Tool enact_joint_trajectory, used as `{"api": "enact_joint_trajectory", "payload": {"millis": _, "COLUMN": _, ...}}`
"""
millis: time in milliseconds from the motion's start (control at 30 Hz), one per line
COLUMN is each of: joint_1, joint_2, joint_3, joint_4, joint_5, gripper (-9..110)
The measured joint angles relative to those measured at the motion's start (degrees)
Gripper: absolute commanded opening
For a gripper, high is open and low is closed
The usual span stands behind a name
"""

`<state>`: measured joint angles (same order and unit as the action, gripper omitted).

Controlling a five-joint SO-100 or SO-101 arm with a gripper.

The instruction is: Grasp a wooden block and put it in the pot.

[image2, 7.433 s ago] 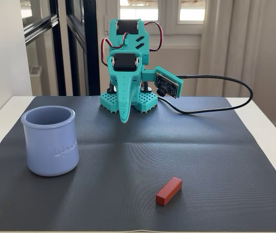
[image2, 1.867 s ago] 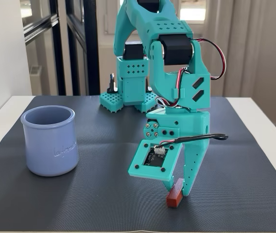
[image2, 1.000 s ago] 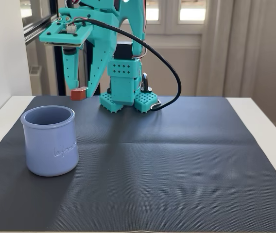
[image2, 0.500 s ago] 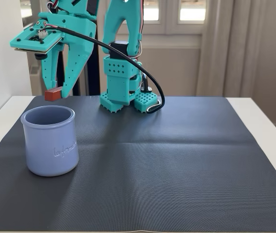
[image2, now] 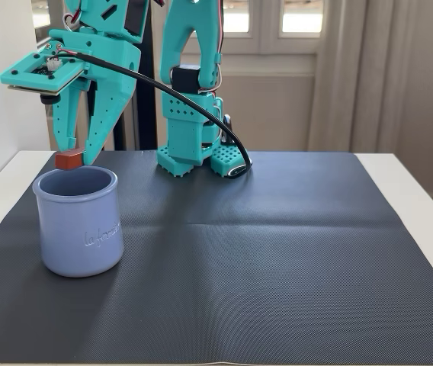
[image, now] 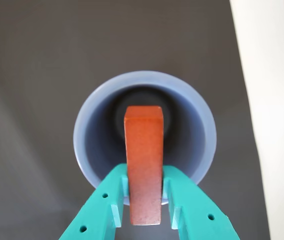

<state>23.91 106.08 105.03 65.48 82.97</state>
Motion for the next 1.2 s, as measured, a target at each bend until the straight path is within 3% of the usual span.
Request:
{"api": "enact_joint_trajectory", "payload": {"millis": 133, "joint_1": 0.00, "joint_2": 0.00, "joint_3": 0.00, "joint_4": 0.00, "joint_5": 0.00, "gripper": 2}}
{"api": "enact_joint_trajectory", "payload": {"millis": 333, "joint_1": 0.00, "joint_2": 0.00, "joint_3": 0.00, "joint_4": 0.00, "joint_5": -1.93, "gripper": 13}}
{"api": "enact_joint_trajectory", "payload": {"millis": 533, "joint_1": 0.00, "joint_2": 0.00, "joint_3": 0.00, "joint_4": 0.00, "joint_5": -4.13, "gripper": 0}}
{"api": "enact_joint_trajectory", "payload": {"millis": 733, "joint_1": -0.09, "joint_2": 0.00, "joint_3": 0.00, "joint_4": 0.00, "joint_5": -7.73, "gripper": 0}}
{"api": "enact_joint_trajectory", "payload": {"millis": 900, "joint_1": -0.18, "joint_2": 3.43, "joint_3": 0.00, "joint_4": 0.00, "joint_5": -18.19, "gripper": 0}}
{"api": "enact_joint_trajectory", "payload": {"millis": 1200, "joint_1": -7.12, "joint_2": 25.14, "joint_3": 9.05, "joint_4": -3.52, "joint_5": -51.59, "gripper": 0}}
